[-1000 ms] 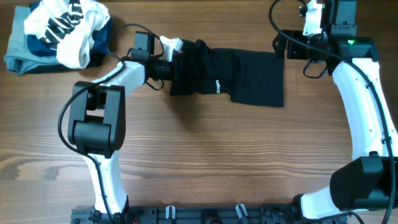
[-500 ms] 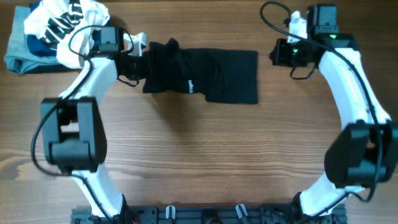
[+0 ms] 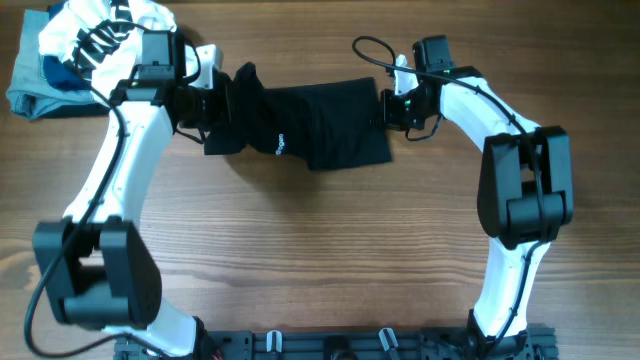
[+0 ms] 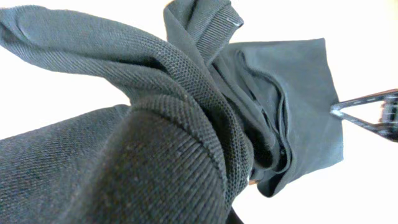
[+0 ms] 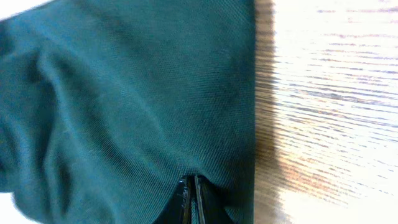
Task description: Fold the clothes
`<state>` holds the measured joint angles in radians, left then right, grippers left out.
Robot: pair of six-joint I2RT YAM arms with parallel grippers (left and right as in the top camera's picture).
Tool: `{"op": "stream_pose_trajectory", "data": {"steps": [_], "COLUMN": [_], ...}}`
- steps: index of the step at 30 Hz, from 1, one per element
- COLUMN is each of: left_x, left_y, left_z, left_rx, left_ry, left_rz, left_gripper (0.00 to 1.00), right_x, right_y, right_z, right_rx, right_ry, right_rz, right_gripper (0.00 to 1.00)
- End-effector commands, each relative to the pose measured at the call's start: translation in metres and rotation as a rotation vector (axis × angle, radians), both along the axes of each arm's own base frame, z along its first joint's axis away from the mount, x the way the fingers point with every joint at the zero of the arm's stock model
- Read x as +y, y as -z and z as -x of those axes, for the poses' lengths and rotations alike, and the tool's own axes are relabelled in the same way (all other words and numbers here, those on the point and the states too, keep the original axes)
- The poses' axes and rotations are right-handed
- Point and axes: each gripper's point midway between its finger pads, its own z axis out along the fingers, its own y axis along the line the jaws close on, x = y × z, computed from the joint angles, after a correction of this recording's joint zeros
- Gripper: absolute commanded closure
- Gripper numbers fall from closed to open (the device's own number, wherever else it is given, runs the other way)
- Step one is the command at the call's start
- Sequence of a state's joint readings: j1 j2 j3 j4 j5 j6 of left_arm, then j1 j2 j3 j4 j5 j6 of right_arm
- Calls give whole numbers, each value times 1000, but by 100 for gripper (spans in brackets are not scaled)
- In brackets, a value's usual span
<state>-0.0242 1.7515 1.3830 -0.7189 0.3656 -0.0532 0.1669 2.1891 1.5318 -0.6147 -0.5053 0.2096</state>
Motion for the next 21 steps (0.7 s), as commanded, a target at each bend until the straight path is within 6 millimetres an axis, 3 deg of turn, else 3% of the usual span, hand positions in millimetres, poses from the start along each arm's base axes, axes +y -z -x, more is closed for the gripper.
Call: {"op": "stream_pose_trajectory", "data": {"steps": [1, 12, 15, 21], "left_x": [-12, -102, -136, -201], "left_y": [-40, -50, -36, 16], "left_z": [0, -3, -3, 8], "left_rx": [-119, -240, -235, -163], "left_ry": [44, 220, 263, 348], "left_rz": [-27, -12, 10, 40], "left_gripper": [96, 96, 96, 96], "right_x": [4, 9, 9, 9], "right_y": [23, 34, 34, 33], "right_z": [9, 11, 11, 9], "right_rx": [75, 97, 97, 90], "right_ry": [9, 3, 3, 6], "right_rz": [-34, -60, -60, -62], "right_gripper": [96, 96, 96, 96]}}
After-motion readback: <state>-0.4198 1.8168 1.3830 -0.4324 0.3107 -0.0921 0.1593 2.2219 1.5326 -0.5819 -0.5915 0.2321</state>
